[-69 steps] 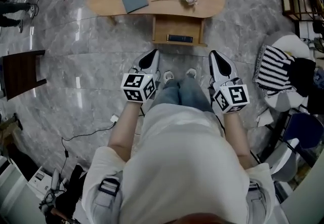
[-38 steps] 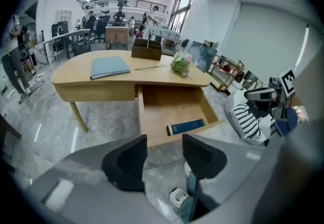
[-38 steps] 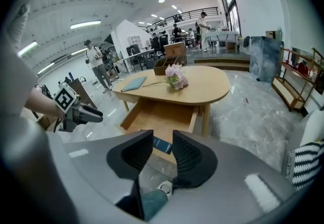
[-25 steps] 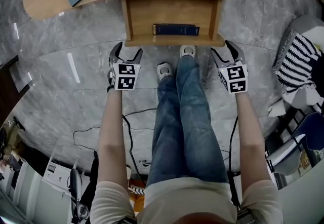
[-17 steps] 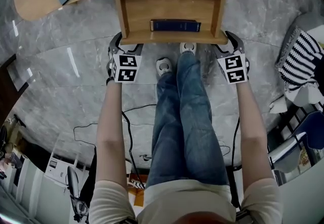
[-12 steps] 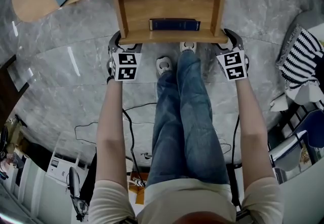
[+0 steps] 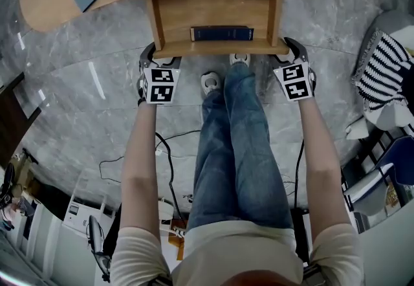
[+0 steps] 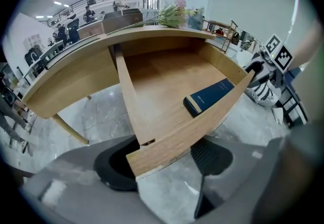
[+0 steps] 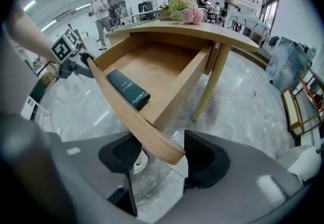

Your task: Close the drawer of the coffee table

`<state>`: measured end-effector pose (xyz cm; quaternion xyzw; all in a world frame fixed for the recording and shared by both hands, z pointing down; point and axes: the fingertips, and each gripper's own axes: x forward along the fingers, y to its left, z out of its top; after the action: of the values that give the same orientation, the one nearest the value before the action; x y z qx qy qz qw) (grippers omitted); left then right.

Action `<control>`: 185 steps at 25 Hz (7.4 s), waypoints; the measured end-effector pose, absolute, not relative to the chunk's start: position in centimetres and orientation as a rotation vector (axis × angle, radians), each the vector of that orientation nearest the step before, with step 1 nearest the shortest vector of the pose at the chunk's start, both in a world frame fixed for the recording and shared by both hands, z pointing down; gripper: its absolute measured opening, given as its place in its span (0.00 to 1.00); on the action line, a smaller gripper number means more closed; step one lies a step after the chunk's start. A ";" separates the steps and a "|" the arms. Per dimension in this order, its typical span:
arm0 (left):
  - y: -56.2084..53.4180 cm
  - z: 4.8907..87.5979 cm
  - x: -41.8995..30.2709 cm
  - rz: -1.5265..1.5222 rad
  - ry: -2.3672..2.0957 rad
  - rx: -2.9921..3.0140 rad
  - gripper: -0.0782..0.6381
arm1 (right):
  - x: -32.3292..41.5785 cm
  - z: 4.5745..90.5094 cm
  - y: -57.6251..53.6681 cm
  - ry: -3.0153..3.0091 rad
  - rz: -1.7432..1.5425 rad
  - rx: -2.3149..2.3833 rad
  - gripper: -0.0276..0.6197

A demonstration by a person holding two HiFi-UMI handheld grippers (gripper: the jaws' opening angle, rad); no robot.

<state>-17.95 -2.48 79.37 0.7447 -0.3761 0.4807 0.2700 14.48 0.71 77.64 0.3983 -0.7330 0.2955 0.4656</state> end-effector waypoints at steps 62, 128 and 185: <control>-13.6 75.9 -16.4 1.313 -1.052 2.039 0.55 | 16.3 74.8 -10.3 -1.830 0.655 0.942 0.41; -9.6 66.9 -14.1 0.677 -1.387 1.812 0.11 | 12.2 65.1 -6.4 -1.945 0.855 1.589 0.04; 6.6 22.5 -9.9 0.321 -1.165 2.273 0.11 | -0.9 19.8 7.6 -2.534 0.551 1.450 0.04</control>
<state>-9.86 6.58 22.46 0.8477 -0.4344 0.1196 0.2799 -0.86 7.64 19.82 0.4864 -0.8497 0.1849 0.0851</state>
